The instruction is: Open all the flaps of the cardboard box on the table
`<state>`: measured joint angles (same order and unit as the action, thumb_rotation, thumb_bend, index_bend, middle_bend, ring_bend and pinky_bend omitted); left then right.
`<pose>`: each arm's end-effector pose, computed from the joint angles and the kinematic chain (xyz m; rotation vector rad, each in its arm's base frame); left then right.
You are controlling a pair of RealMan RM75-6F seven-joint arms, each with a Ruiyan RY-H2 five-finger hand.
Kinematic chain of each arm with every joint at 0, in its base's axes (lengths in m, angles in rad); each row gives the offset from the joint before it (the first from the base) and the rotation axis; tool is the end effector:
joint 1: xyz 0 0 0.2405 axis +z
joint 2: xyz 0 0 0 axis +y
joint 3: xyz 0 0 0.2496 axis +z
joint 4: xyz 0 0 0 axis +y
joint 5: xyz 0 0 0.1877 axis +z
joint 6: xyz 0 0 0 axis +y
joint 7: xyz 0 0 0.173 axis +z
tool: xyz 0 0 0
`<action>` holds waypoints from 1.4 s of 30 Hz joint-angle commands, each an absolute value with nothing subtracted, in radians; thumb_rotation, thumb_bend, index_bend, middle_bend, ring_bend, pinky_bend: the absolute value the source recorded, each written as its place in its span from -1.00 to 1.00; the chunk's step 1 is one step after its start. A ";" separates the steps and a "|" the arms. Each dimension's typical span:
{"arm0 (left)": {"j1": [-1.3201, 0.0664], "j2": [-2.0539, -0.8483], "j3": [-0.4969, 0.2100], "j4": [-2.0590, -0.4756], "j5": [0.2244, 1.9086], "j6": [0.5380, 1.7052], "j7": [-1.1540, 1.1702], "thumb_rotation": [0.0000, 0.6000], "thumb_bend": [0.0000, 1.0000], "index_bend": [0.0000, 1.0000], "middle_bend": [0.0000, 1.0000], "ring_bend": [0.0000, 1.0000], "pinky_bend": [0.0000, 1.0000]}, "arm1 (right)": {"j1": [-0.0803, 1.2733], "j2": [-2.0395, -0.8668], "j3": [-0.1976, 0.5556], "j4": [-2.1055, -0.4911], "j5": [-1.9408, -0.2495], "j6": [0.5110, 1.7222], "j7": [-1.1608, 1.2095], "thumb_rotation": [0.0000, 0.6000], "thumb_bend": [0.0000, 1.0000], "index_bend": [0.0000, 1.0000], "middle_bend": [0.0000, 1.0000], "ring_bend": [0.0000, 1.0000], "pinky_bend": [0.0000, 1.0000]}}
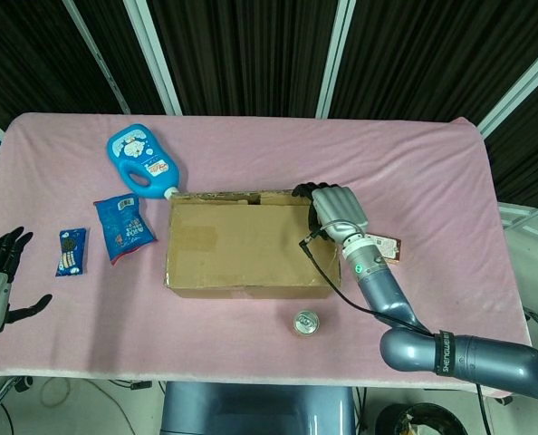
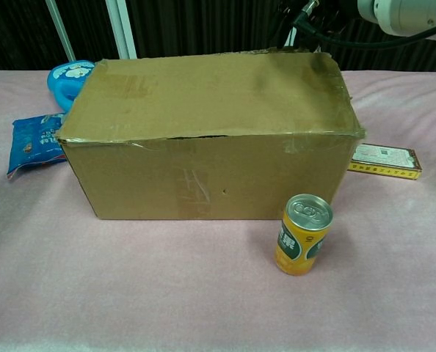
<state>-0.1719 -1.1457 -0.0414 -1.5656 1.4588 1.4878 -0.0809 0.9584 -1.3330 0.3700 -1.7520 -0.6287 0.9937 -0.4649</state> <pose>-0.2907 0.2327 0.1745 -1.3755 -0.9171 -0.9968 -0.0556 -0.4053 0.0739 1.6827 -1.1015 1.0538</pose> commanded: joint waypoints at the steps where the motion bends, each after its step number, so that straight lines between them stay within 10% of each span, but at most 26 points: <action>1: -0.171 -1.145 -0.044 -1.567 1.457 1.485 -0.084 1.00 -0.70 -1.00 -1.00 -1.00 -1.00 | 0.962 -1.338 0.366 -1.743 -0.614 0.990 -0.458 1.00 1.00 -0.38 -0.35 -0.37 -0.32; 42: -0.165 -1.141 -0.064 -1.578 1.458 1.458 -0.102 1.00 -0.70 -1.00 -1.00 -1.00 -1.00 | 1.016 -1.275 0.427 -1.875 -0.518 1.041 -0.441 1.00 1.00 -0.28 0.04 0.06 0.12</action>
<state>-0.1654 -1.1411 -0.0633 -1.5784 1.4579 1.4573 -0.1014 1.0129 -1.2868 0.4133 -1.8595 -0.5295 1.0335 -0.4477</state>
